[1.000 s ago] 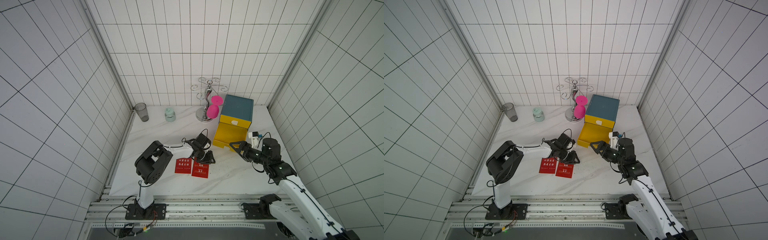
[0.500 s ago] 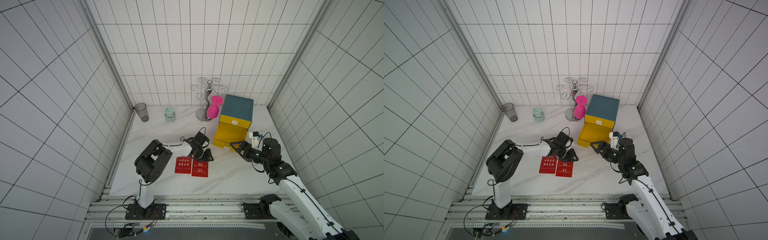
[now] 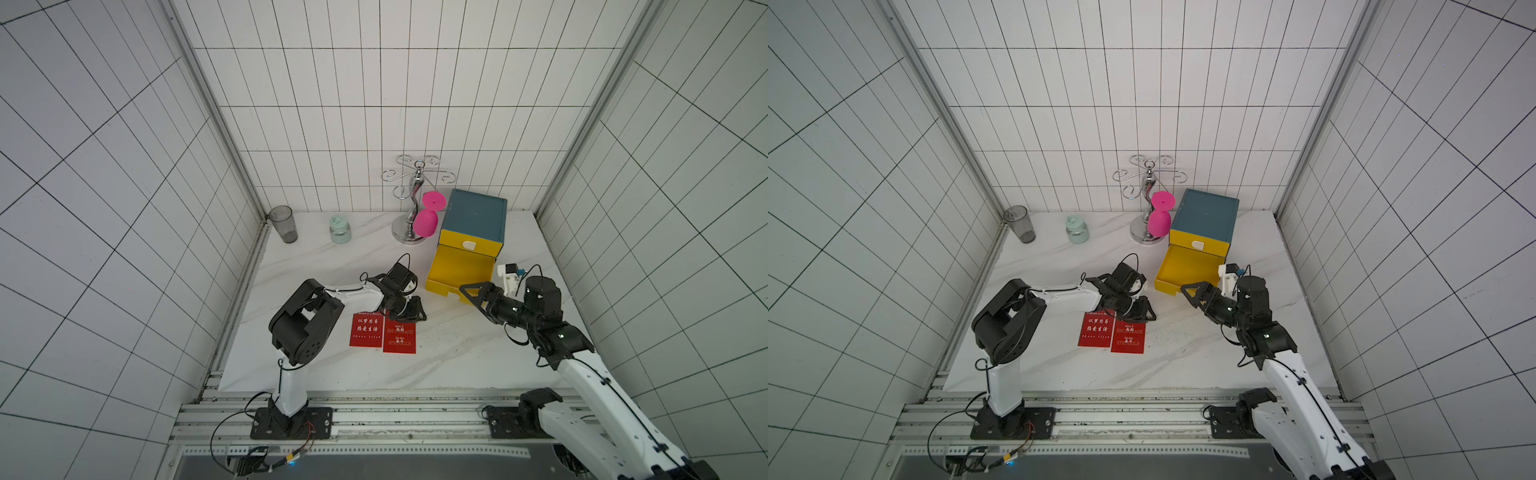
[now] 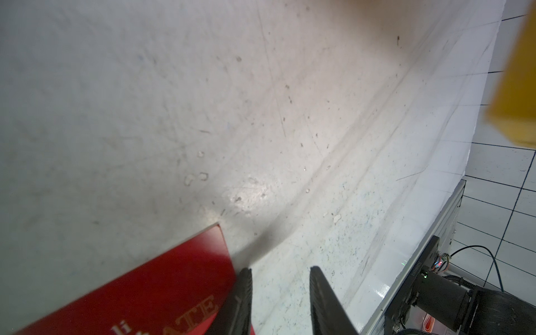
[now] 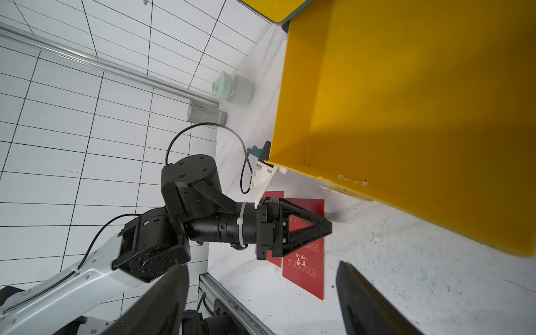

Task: Take the postcards out of the drawer
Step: Place the postcard at the center of the board, then adjust the postcard at the center of the board.

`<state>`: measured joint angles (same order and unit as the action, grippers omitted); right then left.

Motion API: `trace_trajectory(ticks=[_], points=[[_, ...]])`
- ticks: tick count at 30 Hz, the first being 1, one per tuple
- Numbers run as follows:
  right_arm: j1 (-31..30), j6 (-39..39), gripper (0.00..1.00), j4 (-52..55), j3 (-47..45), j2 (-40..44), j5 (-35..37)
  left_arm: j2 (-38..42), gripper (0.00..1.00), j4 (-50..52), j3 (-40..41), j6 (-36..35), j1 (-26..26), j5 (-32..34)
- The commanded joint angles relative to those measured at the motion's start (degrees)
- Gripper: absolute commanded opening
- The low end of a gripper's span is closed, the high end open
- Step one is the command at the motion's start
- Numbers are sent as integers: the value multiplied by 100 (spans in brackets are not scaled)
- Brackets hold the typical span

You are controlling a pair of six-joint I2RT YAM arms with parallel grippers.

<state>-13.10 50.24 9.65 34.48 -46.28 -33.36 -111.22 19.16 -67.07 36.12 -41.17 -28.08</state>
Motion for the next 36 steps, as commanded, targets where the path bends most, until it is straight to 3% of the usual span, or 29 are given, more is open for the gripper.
trace_trajectory(ticks=[1,10,16,26,36], points=[[58,-214,83,48,-58,58,32,431,36,-32,-90,-53,66,66],[73,-813,83,946,316,58,371,1025,38,428,366,-267,1018,435],[73,-967,83,1156,367,84,422,838,38,653,470,-593,1736,674],[74,-919,83,1150,349,125,418,461,38,703,440,-817,1797,764],[74,-902,83,1103,340,94,396,703,38,629,815,-756,1797,667]])
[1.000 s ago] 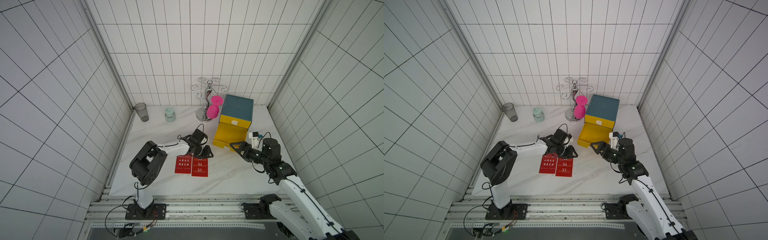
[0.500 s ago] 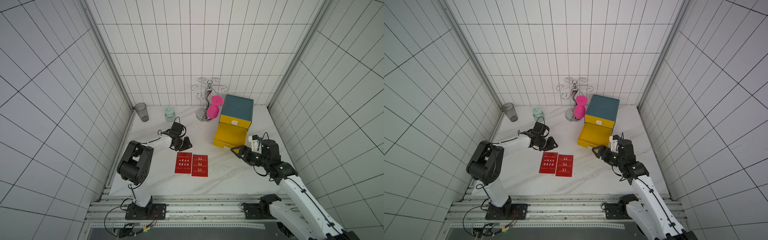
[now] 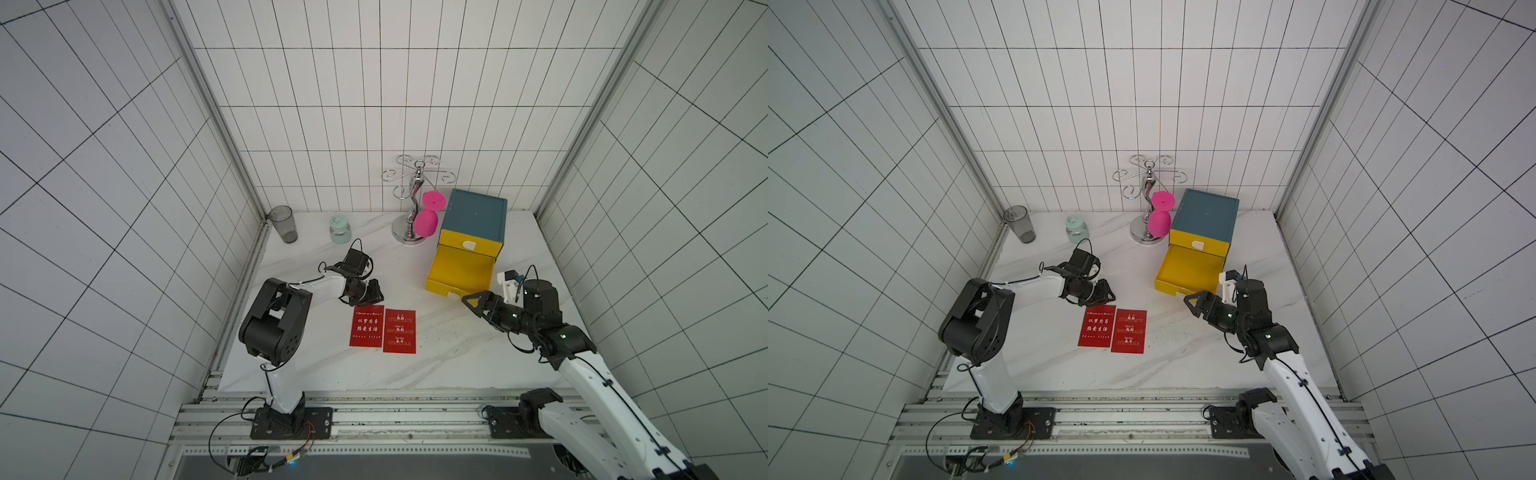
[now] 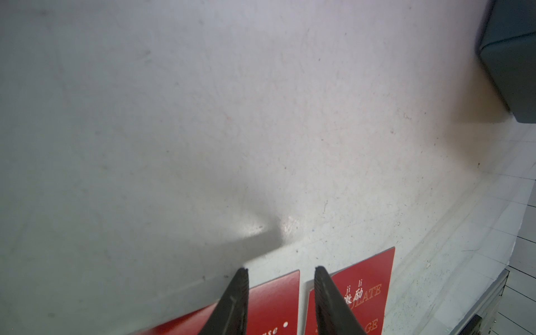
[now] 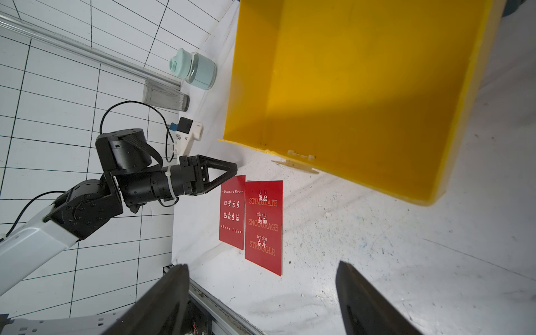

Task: Take the postcards out of the drawer
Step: Adjust the postcard at the center of the board.

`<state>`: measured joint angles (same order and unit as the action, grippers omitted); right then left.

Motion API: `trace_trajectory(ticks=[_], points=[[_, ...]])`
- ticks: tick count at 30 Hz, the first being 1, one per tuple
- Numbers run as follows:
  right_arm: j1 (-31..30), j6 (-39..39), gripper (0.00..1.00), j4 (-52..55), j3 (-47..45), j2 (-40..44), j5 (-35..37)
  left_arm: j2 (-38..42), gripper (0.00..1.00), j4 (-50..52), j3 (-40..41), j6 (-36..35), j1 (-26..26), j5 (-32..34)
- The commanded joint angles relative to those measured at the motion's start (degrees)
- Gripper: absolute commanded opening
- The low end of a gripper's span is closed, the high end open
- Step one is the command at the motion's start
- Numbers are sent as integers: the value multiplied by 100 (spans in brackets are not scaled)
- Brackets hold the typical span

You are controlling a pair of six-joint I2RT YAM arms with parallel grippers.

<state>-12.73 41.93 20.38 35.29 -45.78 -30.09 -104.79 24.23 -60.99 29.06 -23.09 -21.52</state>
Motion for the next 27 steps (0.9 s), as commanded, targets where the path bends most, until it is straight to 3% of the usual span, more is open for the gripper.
trace_trajectory(ticks=[1,20,27], points=[[39,-63,83,22,246,43,73,85,38,117,234,-41,-7,10],[42,-36,83,-55,213,15,51,213,38,94,274,28,-9,20],[37,-125,83,-31,433,-54,161,521,47,46,-174,123,-10,34]])
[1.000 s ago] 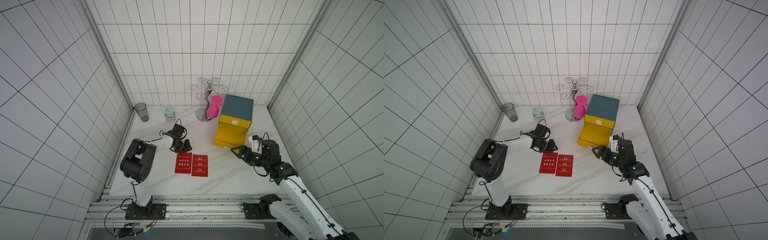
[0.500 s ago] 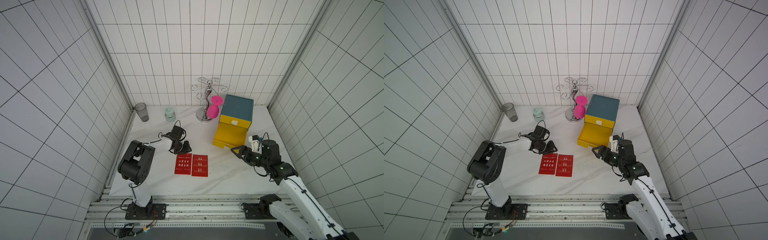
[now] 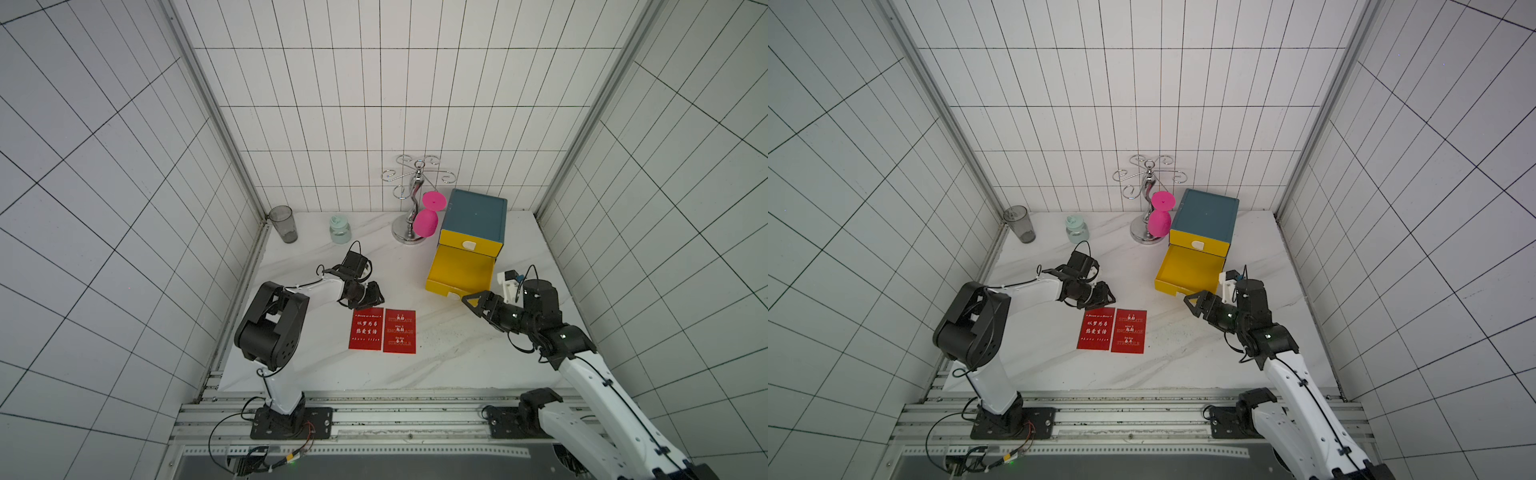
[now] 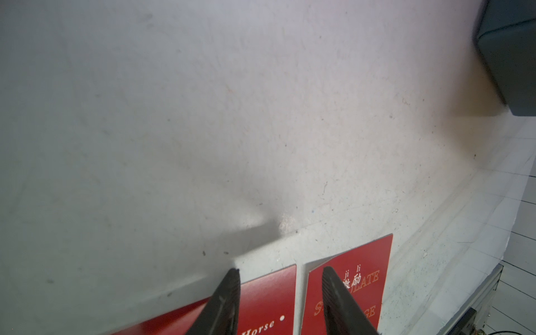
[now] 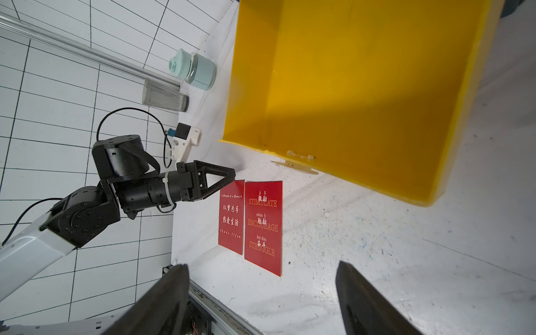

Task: Take the postcards out of the drawer
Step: Adjust the postcard at the center of the board, then close the drawer in the storage box.

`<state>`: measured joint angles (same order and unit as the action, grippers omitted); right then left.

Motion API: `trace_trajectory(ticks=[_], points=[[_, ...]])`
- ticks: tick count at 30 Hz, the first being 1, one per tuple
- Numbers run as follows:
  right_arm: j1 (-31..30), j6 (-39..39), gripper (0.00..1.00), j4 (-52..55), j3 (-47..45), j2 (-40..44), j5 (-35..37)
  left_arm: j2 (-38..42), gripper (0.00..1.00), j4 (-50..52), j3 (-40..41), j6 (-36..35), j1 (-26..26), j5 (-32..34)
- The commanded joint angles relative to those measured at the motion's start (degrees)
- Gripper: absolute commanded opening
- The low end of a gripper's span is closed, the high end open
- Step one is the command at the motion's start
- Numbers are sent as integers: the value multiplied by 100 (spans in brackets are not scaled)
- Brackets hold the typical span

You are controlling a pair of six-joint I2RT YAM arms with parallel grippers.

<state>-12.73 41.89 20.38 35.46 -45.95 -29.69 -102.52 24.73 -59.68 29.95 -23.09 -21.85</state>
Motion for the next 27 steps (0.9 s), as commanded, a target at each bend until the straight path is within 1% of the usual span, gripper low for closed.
trace_trajectory(ticks=[1,4,8,16,21,27], points=[[39,-166,83,14,502,-89,105,359,47,-38,-380,56,-5,47],[41,-300,82,255,837,-251,45,524,48,-123,-627,76,-11,-144],[47,-446,82,450,1132,-182,128,791,48,-137,-773,-67,-44,-304],[202,-1081,82,1316,2040,-371,460,1422,48,-484,-168,-463,-373,-256],[481,-1405,82,1524,2575,-589,611,1369,48,-513,-44,-634,-740,-238],[950,-1818,82,2054,3406,-1073,1095,1223,49,-501,-163,-798,-1159,163]])
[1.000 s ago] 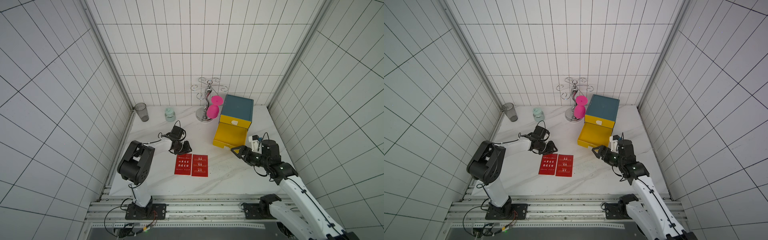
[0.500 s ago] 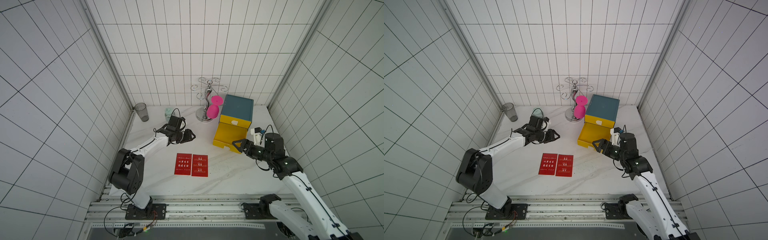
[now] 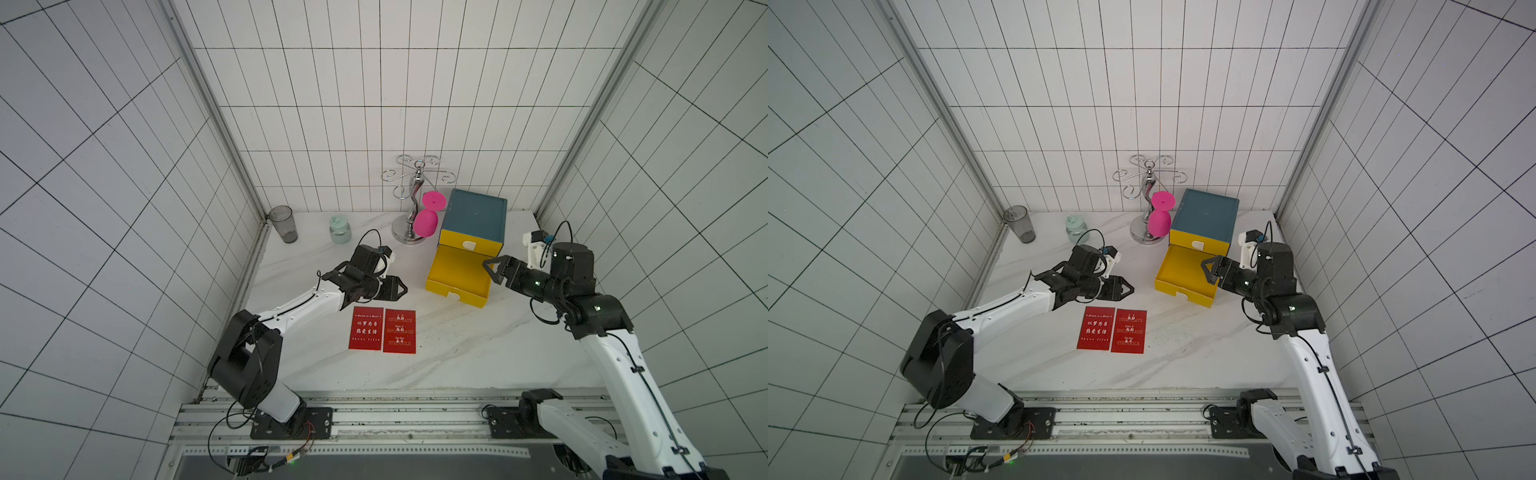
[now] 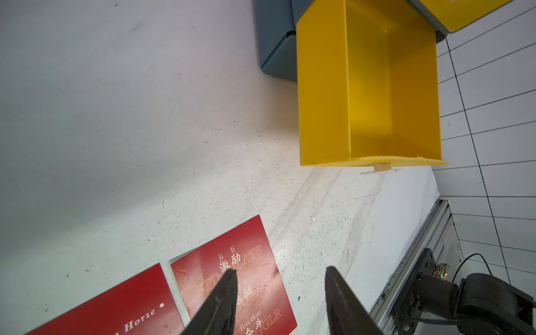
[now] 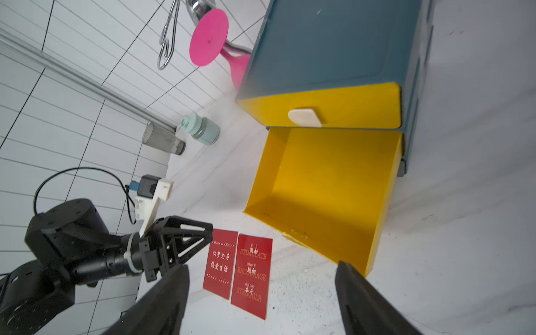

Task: Take the postcards out of the drawer
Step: Close the drawer in the storage box.

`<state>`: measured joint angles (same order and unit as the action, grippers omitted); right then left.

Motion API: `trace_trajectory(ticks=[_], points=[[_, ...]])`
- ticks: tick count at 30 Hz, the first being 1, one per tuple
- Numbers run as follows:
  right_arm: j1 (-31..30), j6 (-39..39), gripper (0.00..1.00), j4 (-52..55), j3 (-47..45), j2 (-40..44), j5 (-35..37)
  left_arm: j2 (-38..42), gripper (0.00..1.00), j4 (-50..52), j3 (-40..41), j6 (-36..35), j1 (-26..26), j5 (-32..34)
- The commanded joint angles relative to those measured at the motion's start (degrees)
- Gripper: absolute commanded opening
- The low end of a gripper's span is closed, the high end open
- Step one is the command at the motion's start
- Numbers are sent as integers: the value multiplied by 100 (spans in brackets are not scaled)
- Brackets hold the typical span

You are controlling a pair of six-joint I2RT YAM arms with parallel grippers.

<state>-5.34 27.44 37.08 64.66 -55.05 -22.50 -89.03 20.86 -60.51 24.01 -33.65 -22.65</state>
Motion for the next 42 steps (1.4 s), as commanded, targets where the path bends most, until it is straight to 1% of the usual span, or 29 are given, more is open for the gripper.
trace_trajectory(ticks=[1,7,14,20,24,29,35,42], points=[[343,-434,83,441,596,-264,421,-173,48,-73,-130,-206,-150,285],[1051,-485,83,448,1103,-1004,242,-243,49,-52,-187,-424,-607,851],[1509,-474,81,256,1672,-1983,170,-528,49,-145,-368,-563,-704,967],[1532,-479,78,19,2096,-2669,390,-692,49,-533,-463,-555,-739,875],[1523,-372,75,-223,2280,-3089,238,-844,49,-574,-640,-590,-825,940],[1493,-354,72,-166,2544,-3585,90,-953,49,-633,-732,-568,-841,1103],[1457,-406,72,-208,2457,-3765,229,-1098,49,-675,-869,-538,-863,1281],[1348,-371,71,-373,2351,-3728,132,-1256,49,-747,-1024,-449,-902,1253]])
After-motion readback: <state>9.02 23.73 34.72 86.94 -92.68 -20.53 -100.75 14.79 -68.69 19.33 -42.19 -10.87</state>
